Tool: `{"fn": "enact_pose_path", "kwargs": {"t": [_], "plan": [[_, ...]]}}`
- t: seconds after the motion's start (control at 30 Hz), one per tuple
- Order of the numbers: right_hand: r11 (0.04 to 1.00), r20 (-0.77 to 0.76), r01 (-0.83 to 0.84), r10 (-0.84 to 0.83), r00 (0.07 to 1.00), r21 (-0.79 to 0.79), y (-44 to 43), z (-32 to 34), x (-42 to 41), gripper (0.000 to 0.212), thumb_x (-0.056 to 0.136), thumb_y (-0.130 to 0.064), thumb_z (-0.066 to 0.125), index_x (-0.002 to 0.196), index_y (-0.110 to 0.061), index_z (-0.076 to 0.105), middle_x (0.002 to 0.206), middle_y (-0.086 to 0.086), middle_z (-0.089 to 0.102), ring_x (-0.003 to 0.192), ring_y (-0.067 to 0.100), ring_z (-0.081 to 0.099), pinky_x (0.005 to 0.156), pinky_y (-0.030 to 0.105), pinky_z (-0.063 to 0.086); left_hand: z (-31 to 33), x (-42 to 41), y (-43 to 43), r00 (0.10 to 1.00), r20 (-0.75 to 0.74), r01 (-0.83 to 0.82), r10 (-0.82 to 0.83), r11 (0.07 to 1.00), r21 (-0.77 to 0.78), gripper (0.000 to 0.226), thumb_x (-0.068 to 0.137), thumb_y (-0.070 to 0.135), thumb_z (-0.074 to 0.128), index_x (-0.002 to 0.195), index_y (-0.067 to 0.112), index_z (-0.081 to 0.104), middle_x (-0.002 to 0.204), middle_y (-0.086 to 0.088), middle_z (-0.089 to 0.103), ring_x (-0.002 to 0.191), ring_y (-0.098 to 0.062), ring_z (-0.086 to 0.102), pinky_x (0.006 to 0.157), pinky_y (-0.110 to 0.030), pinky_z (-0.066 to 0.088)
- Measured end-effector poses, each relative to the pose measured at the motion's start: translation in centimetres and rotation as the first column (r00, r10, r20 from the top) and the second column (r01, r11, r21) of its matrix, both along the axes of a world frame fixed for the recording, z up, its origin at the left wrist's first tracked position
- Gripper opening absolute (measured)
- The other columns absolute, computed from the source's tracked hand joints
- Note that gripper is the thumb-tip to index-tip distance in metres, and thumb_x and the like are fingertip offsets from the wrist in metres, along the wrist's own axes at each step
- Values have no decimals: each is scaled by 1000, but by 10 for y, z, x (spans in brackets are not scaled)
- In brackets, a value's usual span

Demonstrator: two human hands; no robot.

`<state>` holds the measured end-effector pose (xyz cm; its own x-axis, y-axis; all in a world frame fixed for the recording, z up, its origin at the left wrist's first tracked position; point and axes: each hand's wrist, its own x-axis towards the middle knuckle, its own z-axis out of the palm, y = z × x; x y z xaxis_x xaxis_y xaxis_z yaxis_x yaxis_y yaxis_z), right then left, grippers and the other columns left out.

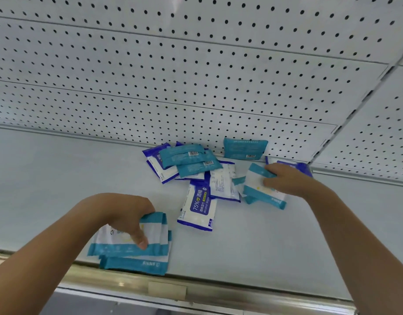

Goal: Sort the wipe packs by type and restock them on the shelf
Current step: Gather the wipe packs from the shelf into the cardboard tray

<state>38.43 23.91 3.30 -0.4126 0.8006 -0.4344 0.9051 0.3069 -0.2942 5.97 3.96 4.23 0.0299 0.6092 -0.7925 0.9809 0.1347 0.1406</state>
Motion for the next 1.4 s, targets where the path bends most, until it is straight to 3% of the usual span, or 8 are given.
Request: {"fn": "enact_pose_path", "kwargs": {"t": [0.1,0.27,0.57,0.67,0.77,0.9,1.1,1.4], "plan": [[999,108,-28,32,994,-38,12,5,6,58,99,-30,52,154,-25,33,154,4,40,135,24,42,110,35,35,2,-1,1,1000,25,12,-12,1000,-19,66,80,53,77,135,30,50,131,11,56,116,-13,54,97,-30,46],[954,305,-298,294,906,-32,14,-5,1,75,92,-35,58,157,-29,21,165,-8,17,151,19,17,123,38,16,9,-8,3,994,106,-34,35,999,-4,51,85,52,72,127,41,46,129,17,55,120,-10,53,107,-37,44],[964,144,-265,257,956,36,3,4,1,71,77,-33,82,133,-32,39,116,-9,55,106,16,51,86,27,46,12,8,10,940,289,-255,183,937,237,58,80,53,75,128,39,45,123,19,59,116,-9,56,105,-35,46],[963,46,-269,270,962,-22,-5,5,14,32,87,-31,74,108,-28,51,97,-10,55,90,11,54,67,18,39,20,14,7,811,541,-410,221,875,256,57,71,62,74,119,35,57,108,15,70,104,-10,66,92,-33,54],[983,-309,-34,-24,951,-180,-16,9,27,27,91,-24,70,112,-26,54,101,-9,62,90,8,60,71,22,48,19,30,6,555,780,-623,288,765,161,45,83,42,70,124,27,58,110,4,74,101,-15,71,81,-32,56],[845,-697,187,-521,492,-500,-54,9,37,34,95,-8,61,124,-25,59,118,-2,72,102,16,70,83,37,58,7,54,15,220,922,-822,320,570,-2,47,88,40,65,130,24,54,116,-1,74,106,-24,71,80,-37,59],[666,-723,337,-687,-69,-665,-140,-1,57,35,95,2,51,126,-12,60,107,2,75,94,20,72,76,35,60,-5,94,37,-152,931,-752,333,572,-327,34,99,20,57,133,20,56,123,-1,71,110,-21,70,80,-36,61],[345,-773,761,-555,-307,-550,-296,-8,141,38,92,-5,65,127,-18,58,111,7,74,100,27,72,83,42,60,-21,219,14,27,933,-397,358,861,-319,45,80,18,70,124,17,62,115,-9,74,104,-27,72,87,-44,56]]}}
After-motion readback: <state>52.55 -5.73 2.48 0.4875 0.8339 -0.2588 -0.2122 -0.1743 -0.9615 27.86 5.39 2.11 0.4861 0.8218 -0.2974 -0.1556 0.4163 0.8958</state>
